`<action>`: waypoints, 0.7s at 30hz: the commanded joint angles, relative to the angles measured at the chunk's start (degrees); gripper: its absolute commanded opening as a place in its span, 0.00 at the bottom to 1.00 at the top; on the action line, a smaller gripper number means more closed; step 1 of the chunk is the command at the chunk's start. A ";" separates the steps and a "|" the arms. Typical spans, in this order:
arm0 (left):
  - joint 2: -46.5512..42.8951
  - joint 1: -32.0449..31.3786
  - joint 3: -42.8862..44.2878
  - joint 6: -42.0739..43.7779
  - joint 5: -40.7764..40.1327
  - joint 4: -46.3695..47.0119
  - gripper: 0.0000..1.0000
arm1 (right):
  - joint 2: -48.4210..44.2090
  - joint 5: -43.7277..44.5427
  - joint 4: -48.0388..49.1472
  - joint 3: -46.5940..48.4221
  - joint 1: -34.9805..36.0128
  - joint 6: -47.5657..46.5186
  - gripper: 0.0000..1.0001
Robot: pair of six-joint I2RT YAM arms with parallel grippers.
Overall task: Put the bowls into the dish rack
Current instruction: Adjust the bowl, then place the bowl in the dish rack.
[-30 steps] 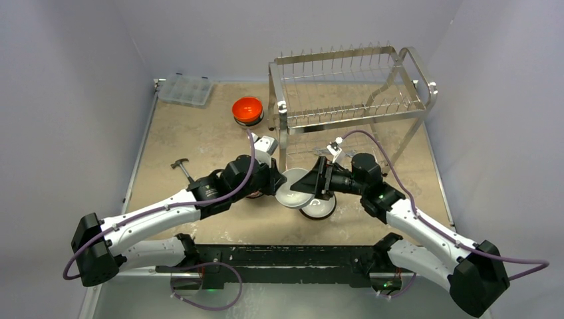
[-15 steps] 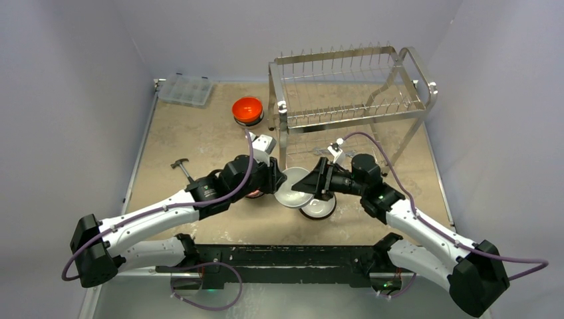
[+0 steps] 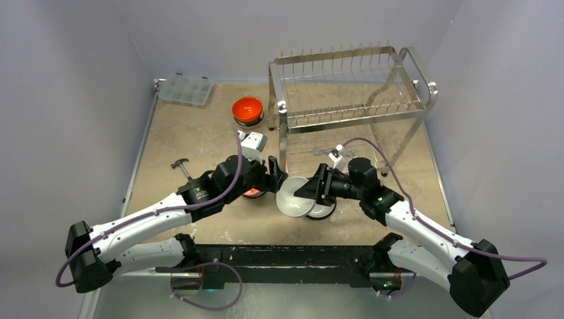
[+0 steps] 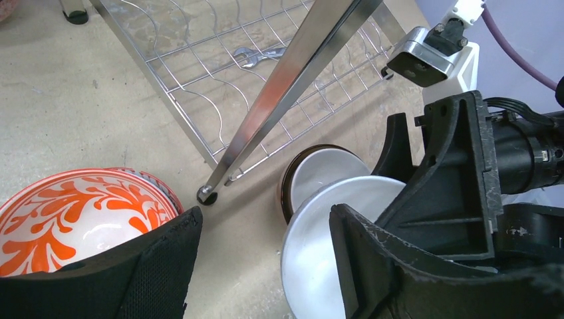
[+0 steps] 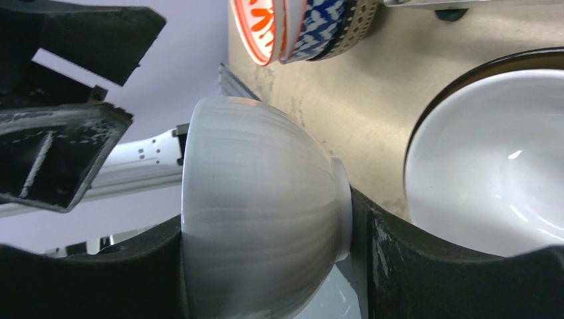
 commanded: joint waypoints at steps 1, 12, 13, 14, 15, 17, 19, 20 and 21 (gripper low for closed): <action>-1.30 0.39 0.59 -1.46 -0.82 -0.13 0.69 | -1.38 4.50 -0.71 0.71 -0.24 -1.85 0.00; -3.68 4.55 -0.04 -3.00 3.96 -0.85 0.73 | -1.33 8.87 -7.08 4.62 -11.76 -7.81 0.00; -3.91 5.39 -0.28 -3.14 5.00 -0.70 0.73 | -1.34 8.28 -6.42 4.71 -13.30 -8.13 0.00; -4.20 6.37 -0.51 -3.34 6.15 -0.54 0.73 | -1.05 7.55 -5.46 4.91 -14.73 -8.34 0.00; -4.54 7.44 -0.78 -3.53 7.37 -0.33 0.73 | -0.47 6.66 -4.10 5.17 -15.67 -8.57 0.00; -5.22 10.01 -1.53 -4.03 9.97 -0.04 0.73 | 1.41 6.41 -2.47 6.46 -16.45 -9.72 0.00; -5.55 12.40 -2.15 -4.51 12.53 0.16 0.73 | 4.33 6.48 -0.04 7.57 -16.49 -10.71 0.00; -5.65 13.21 -2.34 -4.57 13.29 0.15 0.73 | 5.53 6.54 1.25 8.00 -16.48 -11.08 0.00; -5.77 13.72 -2.37 -4.56 13.92 0.03 0.73 | 6.81 6.52 2.74 8.22 -16.57 -11.28 0.00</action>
